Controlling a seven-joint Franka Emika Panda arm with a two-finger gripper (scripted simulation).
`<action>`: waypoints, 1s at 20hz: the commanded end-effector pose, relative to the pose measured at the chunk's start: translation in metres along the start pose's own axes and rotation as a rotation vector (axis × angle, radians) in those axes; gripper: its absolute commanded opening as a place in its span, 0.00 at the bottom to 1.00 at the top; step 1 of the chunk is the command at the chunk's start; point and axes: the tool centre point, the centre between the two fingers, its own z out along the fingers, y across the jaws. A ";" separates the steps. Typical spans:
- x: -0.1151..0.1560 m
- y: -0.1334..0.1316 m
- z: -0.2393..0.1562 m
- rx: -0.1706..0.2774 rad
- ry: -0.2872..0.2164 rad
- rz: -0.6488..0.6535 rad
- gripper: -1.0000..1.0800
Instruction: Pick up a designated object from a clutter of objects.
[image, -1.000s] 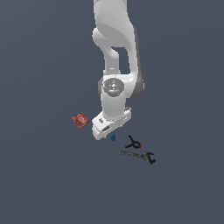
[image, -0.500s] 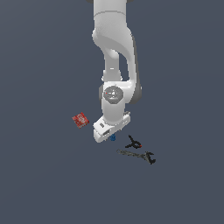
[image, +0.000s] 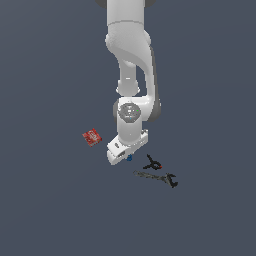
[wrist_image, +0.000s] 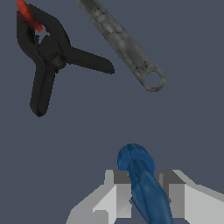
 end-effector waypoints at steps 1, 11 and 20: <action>0.000 0.000 0.000 0.000 0.000 0.000 0.00; -0.001 0.003 -0.005 0.000 0.000 0.000 0.00; -0.011 0.031 -0.049 0.000 0.001 0.000 0.00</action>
